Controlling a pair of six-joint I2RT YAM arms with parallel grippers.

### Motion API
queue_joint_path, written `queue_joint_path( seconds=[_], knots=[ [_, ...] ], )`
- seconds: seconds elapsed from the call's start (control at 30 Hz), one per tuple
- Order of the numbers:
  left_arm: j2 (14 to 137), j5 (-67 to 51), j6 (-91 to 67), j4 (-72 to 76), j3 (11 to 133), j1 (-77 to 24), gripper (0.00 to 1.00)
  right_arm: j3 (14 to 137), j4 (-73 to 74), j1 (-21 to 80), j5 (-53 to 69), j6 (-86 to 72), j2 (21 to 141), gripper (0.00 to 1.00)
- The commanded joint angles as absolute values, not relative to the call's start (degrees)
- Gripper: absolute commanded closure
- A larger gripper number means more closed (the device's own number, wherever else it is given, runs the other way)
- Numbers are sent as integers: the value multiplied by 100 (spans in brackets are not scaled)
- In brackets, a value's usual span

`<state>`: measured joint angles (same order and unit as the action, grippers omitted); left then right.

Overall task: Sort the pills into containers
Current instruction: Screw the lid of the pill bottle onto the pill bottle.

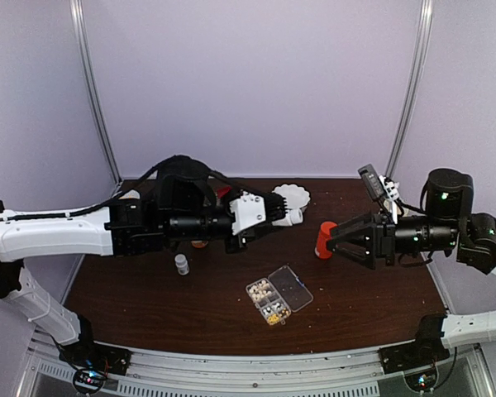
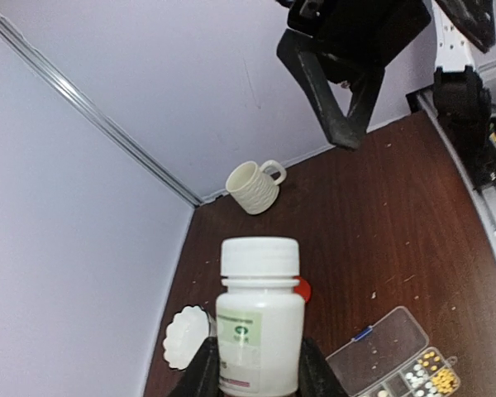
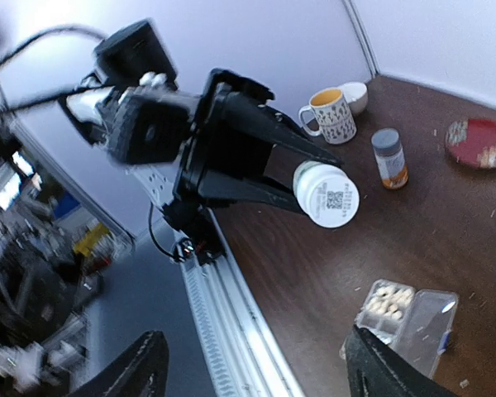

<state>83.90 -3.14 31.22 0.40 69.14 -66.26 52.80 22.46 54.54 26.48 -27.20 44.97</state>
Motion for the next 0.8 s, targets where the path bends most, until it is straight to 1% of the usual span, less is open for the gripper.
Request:
queue_joint_path(
  seconds=[0.0,0.03,0.1,0.2,0.27,0.37,0.43,0.5,0.57,0.63,0.77],
  knots=[
    [8027,-1955,1627,-238,7216,-6348,100,5391,2664,5447,2863,175,4260,29],
    [8059,-2344,1326,-384,7337,-6293,100,5287,2485,5456,2903,636,4210,32],
    [8160,-2889,698,-646,7572,-6179,100,5196,2149,5502,2977,1442,4164,32],
    [8306,-3474,217,-1137,7749,-6100,100,5214,1653,5532,2875,2189,4311,28],
    [8352,-3691,50,-1523,7799,-6082,100,5428,1645,5613,2852,2716,4593,28],
    [8324,-4182,-564,-1575,7691,-5987,100,5659,1698,5814,2668,3523,4926,29],
    [8344,-4582,-927,-1613,7681,-5912,100,5658,1635,5943,2640,4050,5010,28],
    [8387,-4897,-1204,-1688,7741,-5882,100,5636,1452,5989,2822,4226,5034,25],
    [8439,-5152,-1272,-1794,7860,-5873,100,5644,1283,5995,3073,4182,5068,25],
    [8441,-5287,-1290,-1802,7883,-5873,100,5733,1328,6002,3240,4192,5157,28],
    [8508,-5228,-1216,-2104,7961,-5879,100,5947,1572,6053,3149,4192,5323,31]
  ],
)
